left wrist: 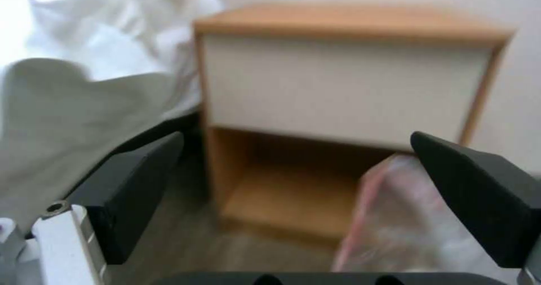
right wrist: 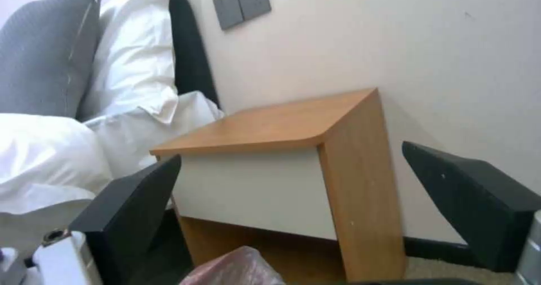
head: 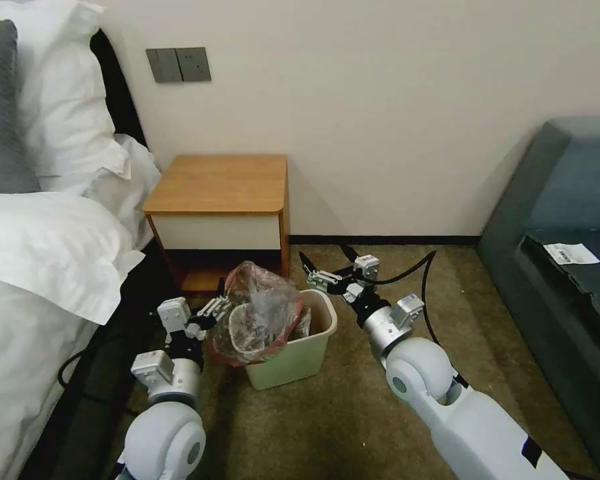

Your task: Pick up the garbage bag from the table and place it over the trash can.

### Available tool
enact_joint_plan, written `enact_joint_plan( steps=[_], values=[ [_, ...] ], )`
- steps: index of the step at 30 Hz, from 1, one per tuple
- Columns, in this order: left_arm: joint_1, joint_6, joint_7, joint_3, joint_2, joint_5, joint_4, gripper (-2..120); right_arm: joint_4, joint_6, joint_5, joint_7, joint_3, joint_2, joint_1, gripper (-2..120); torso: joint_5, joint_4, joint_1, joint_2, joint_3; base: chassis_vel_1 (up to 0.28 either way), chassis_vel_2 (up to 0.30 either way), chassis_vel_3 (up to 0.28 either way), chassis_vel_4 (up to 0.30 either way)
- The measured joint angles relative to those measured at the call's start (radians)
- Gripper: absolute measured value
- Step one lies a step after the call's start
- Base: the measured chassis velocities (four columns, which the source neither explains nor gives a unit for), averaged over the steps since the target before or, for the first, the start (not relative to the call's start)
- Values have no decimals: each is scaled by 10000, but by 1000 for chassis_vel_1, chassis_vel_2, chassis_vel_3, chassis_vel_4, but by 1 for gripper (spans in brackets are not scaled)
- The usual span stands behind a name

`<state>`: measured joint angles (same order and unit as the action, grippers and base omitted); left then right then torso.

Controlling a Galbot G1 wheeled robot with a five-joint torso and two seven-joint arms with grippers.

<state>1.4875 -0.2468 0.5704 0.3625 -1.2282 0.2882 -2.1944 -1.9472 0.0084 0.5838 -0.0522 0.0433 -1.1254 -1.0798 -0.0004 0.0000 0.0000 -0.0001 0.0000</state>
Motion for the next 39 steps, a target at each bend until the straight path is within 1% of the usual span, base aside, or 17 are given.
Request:
enact_joint_plan(
  steps=[1,2,3,4,5,6,7,8,9,10,13,19,25,27,30,32,39],
  values=[
    [0,0,0,0,0,0,0,100,0,0,0,0,0,0,0,100,0,0,0,0,0,0,0,0,0],
    [-115,-942,270,2,38,354,-318,100,-12,35,-8,13,32,-16,-35,100,7,0,0,1,-1,0,0,0,0],
    [-234,-1599,370,15,54,708,-485,100,-18,66,-12,15,51,-26,-50,100,9,1,0,0,-1,0,0,0,0],
    [-416,-2244,148,90,65,1267,-552,100,-27,103,-23,18,77,-35,-55,100,4,0,0,0,0,0,0,0,0],
    [-416,-2244,148,90,65,1267,-552,100,-27,103,-23,18,77,-35,-55,100,4,0,0,0,0,0,0,0,0],
    [-529,-2617,-193,176,71,1818,-579,100,-53,140,-35,20,103,-46,-55,100,2,-1,0,0,0,0,0,0,0],
    [-642,-3077,-402,237,68,2479,-642,99,-81,171,-41,21,121,-60,-55,100,4,-1,0,0,0,0,0,0,0],
    [-762,-3732,-488,290,29,3348,-742,99,-134,221,-42,23,158,-71,-58,100,4,-1,0,0,-1,0,0,0,0],
    [-762,-3732,-488,290,29,3348,-742,99,-134,221,-42,23,158,-71,-58,100,4,-1,0,0,-1,0,0,0,0],
    [-817,-4141,-526,304,-15,3805,-779,100,-174,278,-47,25,189,-78,-79,100,4,-1,0,0,-1,0,0,0,0],
    [-861,-4610,-528,299,-132,4122,-675,100,-195,441,-98,61,263,-96,-198,100,4,0,0,0,0,0,0,0,0],
    [-899,-4729,-482,284,-235,4135,-367,100,-194,592,-151,86,332,-149,-370,100,3,0,0,0,0,0,0,0,0],
    [-1009,-4546,-348,277,-391,4052,90,100,-177,714,-233,96,374,-256,-490,100,4,-1,1,0,0,0,0,0,0],
    [-1069,-4444,-343,267,-486,3927,389,99,-185,786,-273,96,407,-308,-585,100,4,0,0,0,0,0,0,0,0],
    [-1156,-4398,-324,258,-545,3806,617,97,-203,844,-298,93,445,-336,-696,100,4,0,0,0,0,0,0,0,0],
    [-1241,-4389,-317,256,-564,3820,776,94,-206,906,-320,93,486,-344,-805,100,4,0,0,0,0,0,0,0,0],
    [-1484,-4370,-292,234,-603,3933,1228,92,-210,1000,-339,87,540,-372,-905,100,4,0,0,0,0,0,0,0,0]
  ],
)
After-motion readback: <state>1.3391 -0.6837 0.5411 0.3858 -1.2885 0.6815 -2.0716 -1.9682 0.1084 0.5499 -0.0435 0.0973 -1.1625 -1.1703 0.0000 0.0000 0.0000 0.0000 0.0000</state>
